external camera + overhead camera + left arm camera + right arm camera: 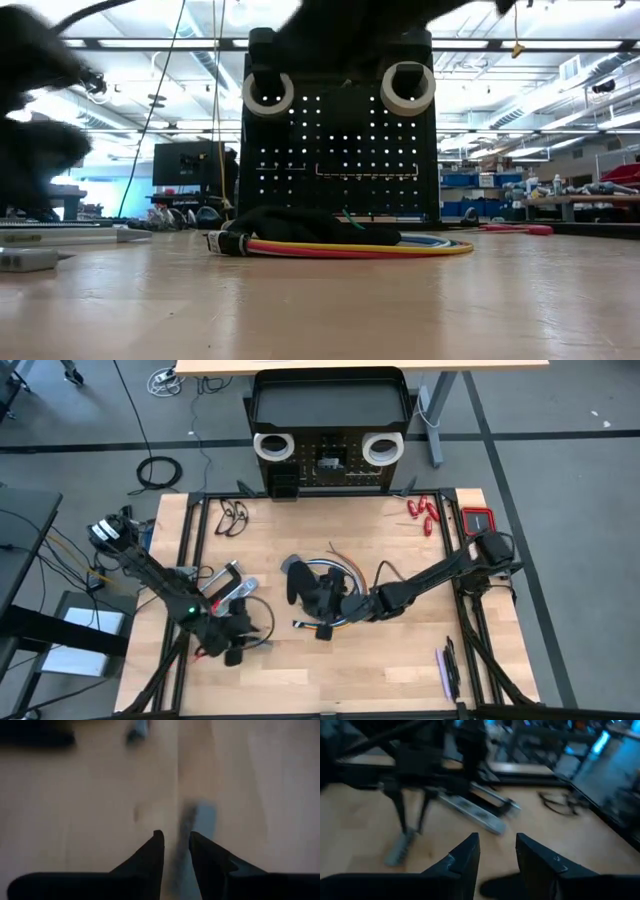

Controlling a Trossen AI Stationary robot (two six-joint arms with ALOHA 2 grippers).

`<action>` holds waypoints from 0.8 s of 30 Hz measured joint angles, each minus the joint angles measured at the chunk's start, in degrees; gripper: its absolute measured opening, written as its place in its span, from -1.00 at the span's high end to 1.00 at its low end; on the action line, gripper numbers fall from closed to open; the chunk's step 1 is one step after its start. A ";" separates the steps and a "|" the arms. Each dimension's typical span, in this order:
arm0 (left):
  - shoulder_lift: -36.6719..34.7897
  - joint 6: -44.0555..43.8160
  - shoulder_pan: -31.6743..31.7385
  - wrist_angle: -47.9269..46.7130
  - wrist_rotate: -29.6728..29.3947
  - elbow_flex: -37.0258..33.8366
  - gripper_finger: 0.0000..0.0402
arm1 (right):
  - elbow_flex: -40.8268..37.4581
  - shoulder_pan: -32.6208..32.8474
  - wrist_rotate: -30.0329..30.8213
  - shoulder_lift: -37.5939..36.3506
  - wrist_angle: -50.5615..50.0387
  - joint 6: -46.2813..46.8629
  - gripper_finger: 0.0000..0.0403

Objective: Hang tools onto peg board
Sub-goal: Put the terminal block into the black bin on the peg board

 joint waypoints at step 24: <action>-20.83 -2.57 4.07 -38.85 -2.24 14.54 0.49 | 42.40 3.51 0.72 46.21 2.08 8.08 -0.45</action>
